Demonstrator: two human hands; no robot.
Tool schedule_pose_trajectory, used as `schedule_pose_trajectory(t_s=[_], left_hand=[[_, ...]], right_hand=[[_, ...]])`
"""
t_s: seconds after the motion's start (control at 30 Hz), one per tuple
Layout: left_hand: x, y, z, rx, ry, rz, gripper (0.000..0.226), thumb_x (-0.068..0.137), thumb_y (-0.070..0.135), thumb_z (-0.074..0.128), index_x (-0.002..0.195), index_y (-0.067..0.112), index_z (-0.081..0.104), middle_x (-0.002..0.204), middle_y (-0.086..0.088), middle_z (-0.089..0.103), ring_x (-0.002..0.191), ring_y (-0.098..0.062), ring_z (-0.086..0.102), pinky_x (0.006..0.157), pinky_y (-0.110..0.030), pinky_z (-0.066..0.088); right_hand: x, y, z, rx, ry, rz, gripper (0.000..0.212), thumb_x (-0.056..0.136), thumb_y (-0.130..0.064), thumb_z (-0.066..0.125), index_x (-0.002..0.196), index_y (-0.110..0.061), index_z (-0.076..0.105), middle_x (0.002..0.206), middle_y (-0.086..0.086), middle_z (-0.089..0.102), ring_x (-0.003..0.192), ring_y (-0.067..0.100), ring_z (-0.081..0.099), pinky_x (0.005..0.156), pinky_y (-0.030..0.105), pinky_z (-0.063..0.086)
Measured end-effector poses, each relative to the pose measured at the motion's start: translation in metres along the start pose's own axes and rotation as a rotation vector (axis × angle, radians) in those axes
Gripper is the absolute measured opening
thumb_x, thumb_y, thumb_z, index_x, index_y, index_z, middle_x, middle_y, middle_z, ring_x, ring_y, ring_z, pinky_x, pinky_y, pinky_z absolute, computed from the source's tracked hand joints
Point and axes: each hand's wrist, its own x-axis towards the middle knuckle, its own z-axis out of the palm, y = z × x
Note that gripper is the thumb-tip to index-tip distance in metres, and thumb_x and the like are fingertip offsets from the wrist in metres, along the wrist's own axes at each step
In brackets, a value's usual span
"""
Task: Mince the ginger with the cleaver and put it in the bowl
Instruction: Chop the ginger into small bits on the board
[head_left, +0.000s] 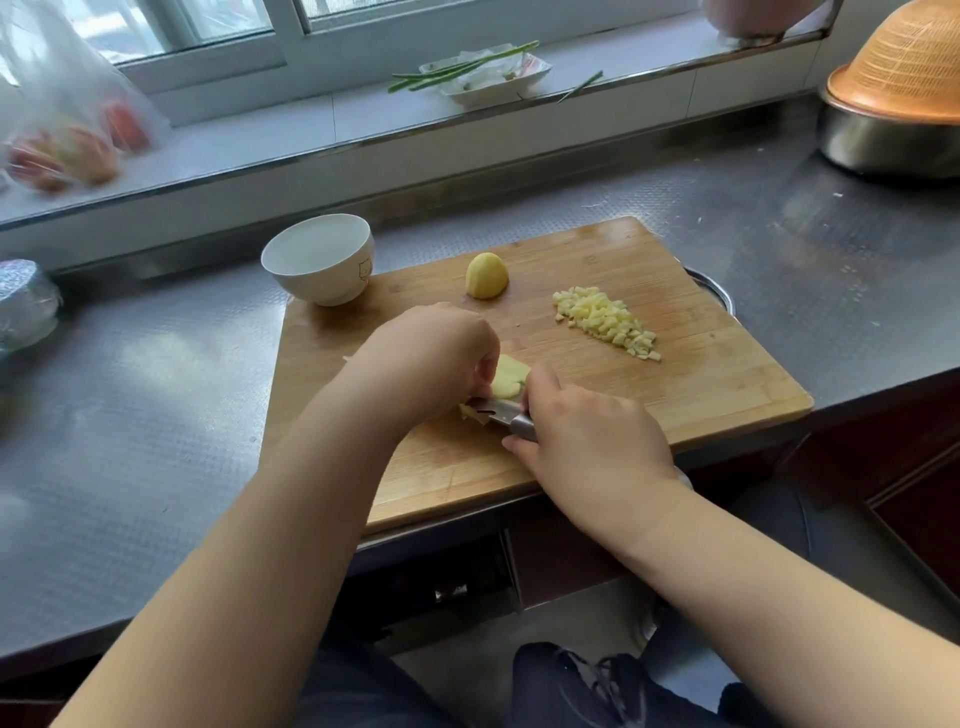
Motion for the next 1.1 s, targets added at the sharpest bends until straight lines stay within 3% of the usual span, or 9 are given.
schedule_pose_trajectory(t_s=[0.2, 0.37, 0.63, 0.73, 0.83, 0.9, 0.97, 1.03, 1.1], left_hand=[[0.019, -0.006, 0.012, 0.020, 0.022, 0.078, 0.015, 0.085, 0.029, 0.069, 0.077, 0.036, 0.058, 0.094, 0.008, 0.065, 0.087, -0.016, 0.059, 0.079, -0.038, 0.054], [0.032, -0.006, 0.016, 0.065, 0.020, 0.136, 0.014, 0.086, 0.030, 0.068, 0.080, 0.037, 0.057, 0.094, 0.011, 0.064, 0.085, -0.013, 0.058, 0.074, -0.032, 0.052], [0.039, -0.004, -0.001, 0.215, 0.135, 0.243, 0.007, 0.089, 0.022, 0.066, 0.090, 0.028, 0.066, 0.078, 0.013, 0.053, 0.074, -0.009, 0.051, 0.050, -0.019, 0.029], [0.031, -0.008, -0.018, 0.170, 0.331, 0.274, 0.012, 0.092, 0.014, 0.060, 0.093, 0.024, 0.067, 0.084, 0.010, 0.057, 0.082, -0.014, 0.055, 0.057, -0.023, 0.041], [0.016, -0.014, -0.020, 0.001, 0.794, 0.341, 0.014, 0.096, 0.014, 0.053, 0.100, 0.014, 0.067, 0.096, -0.001, 0.064, 0.089, -0.021, 0.056, 0.073, -0.034, 0.049], [0.004, -0.014, -0.005, -0.257, 1.121, 0.246, 0.014, 0.097, 0.011, 0.051, 0.102, 0.005, 0.063, 0.096, -0.007, 0.063, 0.087, -0.022, 0.057, 0.075, -0.031, 0.048], [-0.003, -0.014, 0.018, -0.485, 1.319, 0.130, 0.006, 0.097, 0.007, 0.051, 0.100, 0.005, 0.057, 0.090, -0.006, 0.057, 0.079, -0.022, 0.055, 0.071, -0.028, 0.047], [-0.003, -0.019, 0.045, -0.536, 1.368, 0.071, 0.005, 0.095, 0.002, 0.054, 0.094, 0.006, 0.053, 0.085, -0.004, 0.052, 0.073, -0.019, 0.051, 0.070, -0.022, 0.044], [0.002, -0.027, 0.073, -0.495, 1.219, 0.123, 0.005, 0.091, -0.002, 0.057, 0.088, 0.002, 0.057, 0.082, -0.007, 0.055, 0.072, -0.019, 0.051, 0.074, -0.023, 0.045]], right_hand=[[-0.007, -0.001, -0.002, -0.023, 0.009, -0.010, 0.033, 0.098, -0.047, 0.050, 0.113, -0.019, 0.039, 0.105, 0.001, 0.065, 0.089, 0.025, 0.066, 0.060, 0.030, 0.035], [-0.010, -0.005, -0.004, -0.016, 0.032, -0.033, 0.035, 0.098, -0.047, 0.050, 0.115, -0.019, 0.039, 0.104, 0.002, 0.065, 0.088, 0.025, 0.066, 0.060, 0.031, 0.036], [-0.010, -0.008, -0.013, 0.056, 0.023, -0.028, 0.034, 0.097, -0.049, 0.051, 0.115, -0.022, 0.041, 0.103, 0.000, 0.067, 0.089, 0.025, 0.066, 0.062, 0.031, 0.037], [-0.006, -0.004, -0.019, 0.094, -0.016, -0.006, 0.033, 0.096, -0.051, 0.051, 0.110, -0.022, 0.043, 0.099, 0.000, 0.067, 0.088, 0.025, 0.064, 0.062, 0.033, 0.037], [0.001, 0.003, -0.026, 0.120, -0.039, 0.038, 0.030, 0.095, -0.050, 0.051, 0.107, -0.023, 0.047, 0.094, 0.000, 0.065, 0.088, 0.026, 0.063, 0.064, 0.034, 0.043], [0.008, 0.010, -0.032, 0.155, -0.039, 0.075, 0.024, 0.094, -0.045, 0.053, 0.103, -0.023, 0.050, 0.089, -0.001, 0.063, 0.082, 0.024, 0.060, 0.064, 0.034, 0.045], [0.016, 0.019, -0.039, 0.215, -0.070, 0.127, 0.017, 0.092, -0.040, 0.054, 0.097, -0.024, 0.054, 0.079, -0.005, 0.059, 0.073, 0.020, 0.056, 0.059, 0.033, 0.041], [0.022, 0.026, -0.046, 0.312, -0.105, 0.171, 0.012, 0.090, -0.034, 0.054, 0.087, -0.023, 0.057, 0.072, -0.003, 0.059, 0.067, 0.021, 0.058, 0.056, 0.034, 0.045], [0.025, 0.032, -0.051, 0.376, -0.118, 0.183, 0.016, 0.089, -0.029, 0.052, 0.076, -0.020, 0.053, 0.067, 0.001, 0.059, 0.066, 0.026, 0.063, 0.061, 0.042, 0.054]])
